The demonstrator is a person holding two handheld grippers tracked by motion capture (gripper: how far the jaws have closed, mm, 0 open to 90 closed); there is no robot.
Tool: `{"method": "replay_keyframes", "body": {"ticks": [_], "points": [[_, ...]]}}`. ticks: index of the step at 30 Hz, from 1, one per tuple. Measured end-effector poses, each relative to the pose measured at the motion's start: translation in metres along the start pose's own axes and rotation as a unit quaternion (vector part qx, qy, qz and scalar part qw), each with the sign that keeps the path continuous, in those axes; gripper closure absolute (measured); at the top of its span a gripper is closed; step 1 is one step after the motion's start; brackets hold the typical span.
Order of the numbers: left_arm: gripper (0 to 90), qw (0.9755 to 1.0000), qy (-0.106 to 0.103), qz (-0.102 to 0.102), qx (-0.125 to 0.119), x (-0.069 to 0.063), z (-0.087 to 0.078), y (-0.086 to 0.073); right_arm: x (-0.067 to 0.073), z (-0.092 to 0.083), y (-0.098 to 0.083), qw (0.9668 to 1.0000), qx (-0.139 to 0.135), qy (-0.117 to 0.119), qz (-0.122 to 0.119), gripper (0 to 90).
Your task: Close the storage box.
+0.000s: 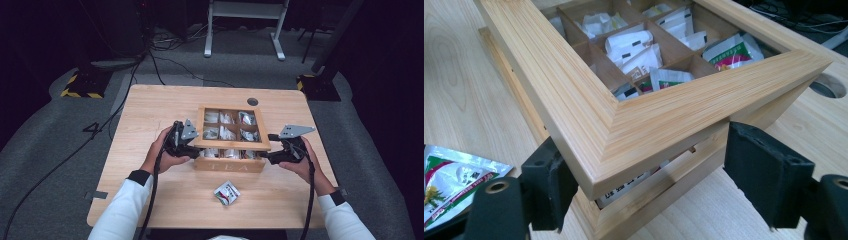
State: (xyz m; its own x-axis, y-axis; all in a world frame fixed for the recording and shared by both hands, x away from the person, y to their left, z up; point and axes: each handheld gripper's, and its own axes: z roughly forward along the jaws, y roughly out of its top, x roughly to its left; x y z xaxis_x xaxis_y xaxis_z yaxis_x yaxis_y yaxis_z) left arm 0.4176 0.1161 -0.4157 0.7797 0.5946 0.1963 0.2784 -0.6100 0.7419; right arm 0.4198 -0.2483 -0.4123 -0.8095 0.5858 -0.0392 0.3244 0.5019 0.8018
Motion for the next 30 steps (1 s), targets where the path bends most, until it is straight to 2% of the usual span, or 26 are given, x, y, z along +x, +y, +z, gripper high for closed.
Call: {"method": "replay_keyframes", "body": {"ticks": [4,10,12,16,24,30], "points": [[30.6,0.9999,-0.003,0.005,0.009,-0.002,0.003,-0.004,0.002,0.002,-0.003,1.0,0.009,0.0,-0.003,24.3],[29.7,0.9999,-0.006,-0.002,0.015,-0.004,0.006,-0.006,0.002,0.005,-0.006,0.9998,0.02,0.007,0.0,25.8],[29.5,0.9998,-0.003,0.004,0.021,-0.005,0.007,-0.007,0.003,0.006,-0.008,0.9997,0.021,0.012,0.0,27.2],[29.7,0.9997,-0.012,0.001,0.023,-0.005,0.01,-0.01,0.005,0.009,-0.009,0.9995,0.03,0.013,-0.004,26.9],[31.2,0.9994,-0.02,0.0,0.028,-0.006,0.012,-0.011,0.003,0.009,-0.012,0.999,0.028,0.033,0.012,27.3],[33.7,0.9992,-0.028,-0.008,0.029,-0.006,0.012,-0.01,0.004,0.008,-0.011,0.999,0.028,0.032,0.015,27.4]]}}
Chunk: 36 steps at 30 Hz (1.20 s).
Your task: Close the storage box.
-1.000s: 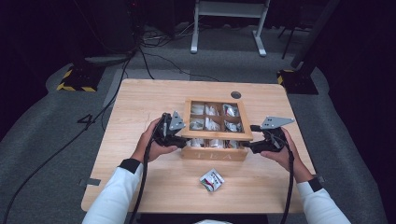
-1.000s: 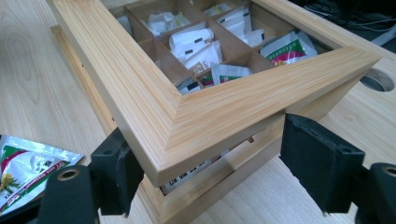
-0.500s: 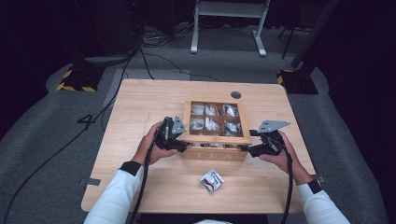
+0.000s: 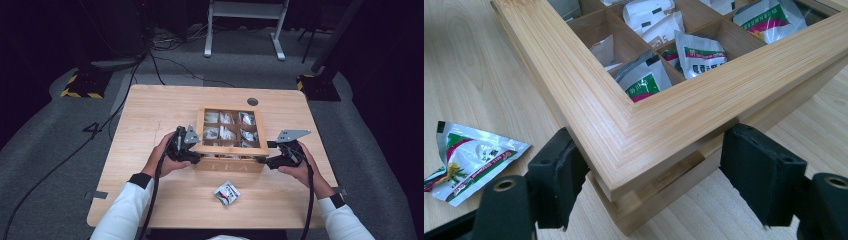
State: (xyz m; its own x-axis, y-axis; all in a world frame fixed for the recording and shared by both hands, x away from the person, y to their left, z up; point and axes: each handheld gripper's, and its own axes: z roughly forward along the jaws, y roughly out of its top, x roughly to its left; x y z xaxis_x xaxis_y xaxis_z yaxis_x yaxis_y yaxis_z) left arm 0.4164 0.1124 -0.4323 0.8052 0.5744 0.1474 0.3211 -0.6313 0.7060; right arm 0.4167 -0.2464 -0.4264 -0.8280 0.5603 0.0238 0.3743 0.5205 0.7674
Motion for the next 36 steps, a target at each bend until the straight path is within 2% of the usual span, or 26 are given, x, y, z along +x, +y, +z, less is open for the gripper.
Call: {"method": "replay_keyframes", "body": {"ticks": [8,15,18,26,27,28,29,30,33,35,36], "points": [[35.4,0.9999,-0.003,-0.01,-0.002,0.0,0.0,0.0,0.006,-0.003,-0.001,0.9999,0.004,-0.006,-0.011,27.3],[37.4,0.9997,-0.017,-0.018,0.002,0.002,-0.003,0.0,0.007,-0.005,-0.001,0.9999,-0.001,-0.01,-0.007,27.6],[37.5,0.9993,-0.027,-0.028,0.001,0.004,-0.004,-0.001,0.005,-0.005,-0.001,0.9999,-0.008,-0.01,0.001,28.1],[36.6,0.9975,-0.045,-0.05,-0.022,0.005,-0.007,-0.009,0.006,-0.007,-0.001,0.9998,-0.015,-0.013,0.005,28.3],[35.2,0.9966,-0.057,-0.053,-0.027,0.006,-0.009,-0.01,0.006,-0.007,-0.002,0.9998,-0.015,-0.013,0.005,28.3],[30.0,0.9957,-0.072,-0.052,-0.028,0.006,-0.01,-0.011,0.006,-0.007,-0.002,0.9998,-0.012,-0.012,0.007,28.1],[28.1,0.996,-0.074,-0.043,-0.023,0.004,-0.011,-0.011,0.006,-0.007,-0.003,0.9998,-0.004,-0.016,0.008,26.8],[27.7,0.9967,-0.069,-0.04,-0.017,0.002,-0.011,-0.013,0.007,-0.006,-0.004,0.9999,-0.003,-0.012,0.001,26.6],[26.8,0.997,-0.073,-0.027,-0.002,-0.001,-0.01,-0.017,0.011,-0.003,-0.007,0.9997,0.011,-0.021,-0.01,26.3],[27.6,0.9969,-0.071,-0.031,-0.011,-0.002,-0.011,-0.019,0.011,-0.007,-0.008,0.9999,-0.007,-0.009,-0.002,32.5],[28.2,0.9967,-0.072,-0.035,-0.016,-0.001,-0.013,-0.02,0.011,-0.008,-0.007,0.9999,-0.012,-0.01,-0.001,32.0]]}}
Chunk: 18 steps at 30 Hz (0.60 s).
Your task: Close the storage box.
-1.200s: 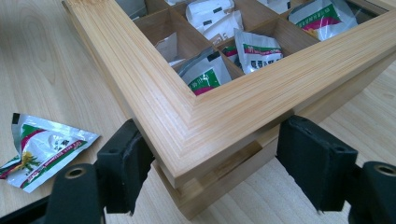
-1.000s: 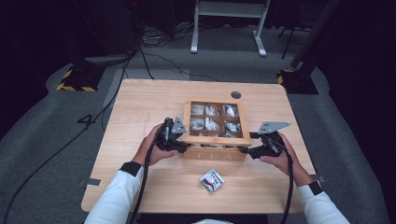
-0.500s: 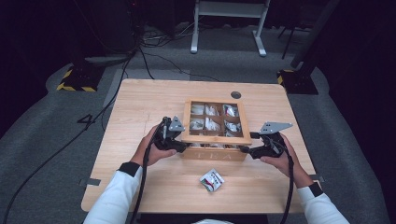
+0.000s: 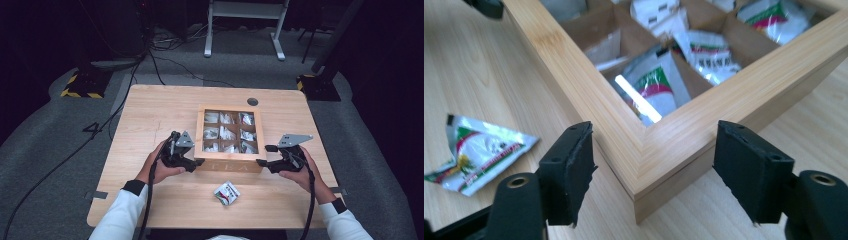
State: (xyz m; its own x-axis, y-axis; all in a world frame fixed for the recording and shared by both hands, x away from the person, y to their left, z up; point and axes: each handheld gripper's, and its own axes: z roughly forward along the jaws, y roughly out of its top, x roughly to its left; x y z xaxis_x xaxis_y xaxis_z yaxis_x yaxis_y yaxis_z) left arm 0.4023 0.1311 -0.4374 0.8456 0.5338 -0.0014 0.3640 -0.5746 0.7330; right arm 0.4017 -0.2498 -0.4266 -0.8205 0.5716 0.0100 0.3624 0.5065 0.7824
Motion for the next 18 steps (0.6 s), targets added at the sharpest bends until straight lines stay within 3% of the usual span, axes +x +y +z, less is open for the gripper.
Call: {"method": "replay_keyframes", "body": {"ticks": [5,9,13,18], "points": [[28.3,0.9997,0.008,-0.014,-0.02,0.002,-0.009,-0.004,0.003,-0.002,-0.001,1.0,-0.003,-0.005,0.001,33.1],[31.1,0.9989,0.02,-0.012,-0.04,-0.001,-0.014,-0.001,0.005,-0.003,-0.001,0.9999,-0.008,-0.01,-0.008,42.2],[32.5,0.9995,0.02,0.002,-0.022,-0.005,-0.009,0.0,0.006,-0.004,-0.002,0.9998,-0.004,-0.015,-0.011,45.2],[32.0,0.9994,0.027,0.004,-0.02,-0.005,-0.014,-0.001,0.007,-0.004,-0.004,0.9998,0.005,-0.014,-0.01,39.1]]}}
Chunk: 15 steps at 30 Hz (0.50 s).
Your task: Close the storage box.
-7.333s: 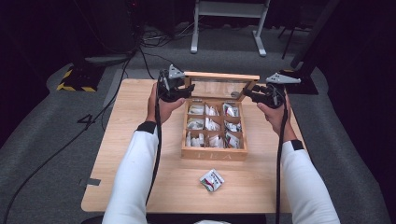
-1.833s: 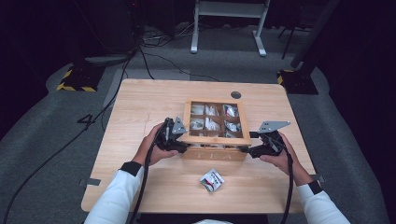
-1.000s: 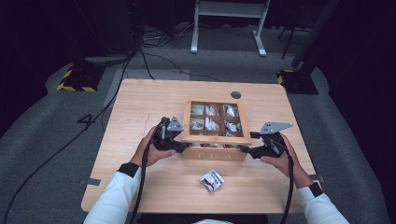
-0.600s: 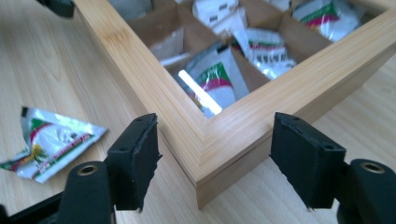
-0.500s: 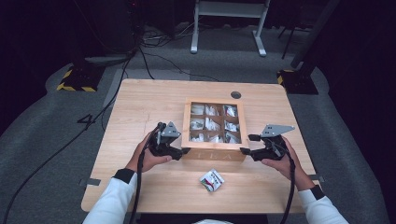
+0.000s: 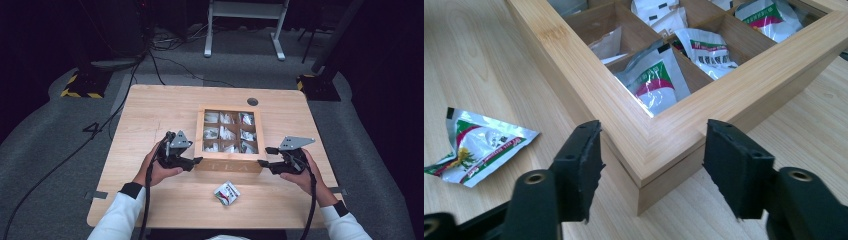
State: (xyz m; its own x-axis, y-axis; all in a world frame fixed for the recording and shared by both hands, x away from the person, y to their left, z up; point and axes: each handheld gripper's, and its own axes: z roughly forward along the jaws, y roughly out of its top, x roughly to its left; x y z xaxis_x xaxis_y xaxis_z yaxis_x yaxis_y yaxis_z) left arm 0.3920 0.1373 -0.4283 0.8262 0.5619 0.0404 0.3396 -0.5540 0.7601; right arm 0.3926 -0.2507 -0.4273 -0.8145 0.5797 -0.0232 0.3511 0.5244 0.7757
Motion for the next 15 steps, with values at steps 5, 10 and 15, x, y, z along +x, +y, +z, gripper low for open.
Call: {"method": "replay_keyframes", "body": {"ticks": [5,10,15], "points": [[30.3,0.9998,0.011,0.01,0.011,-0.005,-0.001,-0.001,0.001,0.002,0.001,0.9999,0.005,-0.011,-0.006,37.6],[28.7,0.9994,0.018,0.018,0.025,-0.007,-0.002,-0.004,0.003,0.004,-0.001,0.9997,0.013,-0.013,-0.014,36.4],[26.4,0.9984,0.044,0.02,0.028,-0.004,-0.013,-0.01,0.003,-0.005,0.001,0.9996,0.001,-0.018,-0.02,33.9]]}}
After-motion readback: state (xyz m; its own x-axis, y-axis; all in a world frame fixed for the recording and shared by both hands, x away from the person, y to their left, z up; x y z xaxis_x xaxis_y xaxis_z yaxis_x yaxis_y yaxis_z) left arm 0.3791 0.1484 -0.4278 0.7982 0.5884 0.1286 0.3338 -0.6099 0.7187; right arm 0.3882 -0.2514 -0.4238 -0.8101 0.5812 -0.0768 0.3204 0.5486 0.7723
